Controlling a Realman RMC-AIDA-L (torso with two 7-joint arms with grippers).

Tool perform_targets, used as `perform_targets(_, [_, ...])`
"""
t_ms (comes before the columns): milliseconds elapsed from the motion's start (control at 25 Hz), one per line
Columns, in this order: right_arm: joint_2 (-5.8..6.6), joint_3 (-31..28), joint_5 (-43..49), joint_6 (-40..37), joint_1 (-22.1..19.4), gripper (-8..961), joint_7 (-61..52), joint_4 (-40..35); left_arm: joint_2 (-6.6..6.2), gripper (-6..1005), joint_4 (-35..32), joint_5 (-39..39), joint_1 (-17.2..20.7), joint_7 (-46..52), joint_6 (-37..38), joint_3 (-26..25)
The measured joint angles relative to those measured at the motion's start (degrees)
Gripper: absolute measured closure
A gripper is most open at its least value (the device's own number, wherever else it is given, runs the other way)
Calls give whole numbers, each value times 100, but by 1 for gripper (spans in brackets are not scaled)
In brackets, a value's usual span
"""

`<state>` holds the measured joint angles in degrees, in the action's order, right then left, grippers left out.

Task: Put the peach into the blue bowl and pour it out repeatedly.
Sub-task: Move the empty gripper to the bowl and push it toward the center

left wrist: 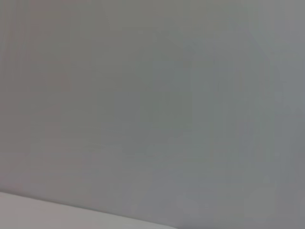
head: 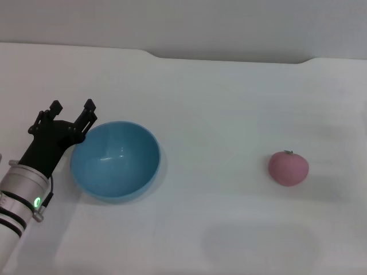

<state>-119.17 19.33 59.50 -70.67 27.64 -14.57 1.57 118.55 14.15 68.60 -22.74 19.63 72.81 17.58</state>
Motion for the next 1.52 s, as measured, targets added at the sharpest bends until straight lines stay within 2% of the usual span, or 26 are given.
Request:
perform_targets(520, [12,0,0,72,51,310,20,-12,-24,198,-149,22,-133,520,-62,-191])
perform_targets(800, [17,0,-52,78,57,310,-26,-22,-45,198,-770,124,-631,1193,-1,-328])
perform_targets(1000, [17,0,-54,80,46,310,-28,-22,-74,197,-1656,707,-1156,2258,-888,-83])
perform_targets(1080, [17,0,-54,80,35,310,-29,-21,-78,197,-2128,905,-1309,2984,-1280,255])
perform_targets(1160, [17,0,-54,80,28,310,-30,-14,-79,197,-2658,996,-1399,3787,-1692,860])
perform_targets(1240, [12,0,-54,80,22,310,-28,-10,-108,197,-3325,1031,-1412,4866,-2197,1892])
perform_targets(1280, [11,0,-54,81,19,310,-28,-9,-150,197,-3630,1099,-1375,5381,-2378,2451])
perform_targets(1320, [9,0,-54,98,15,310,-18,-9,-307,197,-4354,1461,-1234,6792,-2594,3657])
perform_targets(1360, [9,0,-54,98,15,310,-18,-9,-307,197,-4354,1461,-1234,6792,-2594,3657])
perform_targets(1400, [9,0,-54,116,15,310,-12,-12,-414,197,-4797,1840,-1131,7605,-2532,4198])
perform_targets(1520, [12,0,-54,155,14,309,2,-24,-557,198,-5707,3008,-907,9443,-2037,4771])
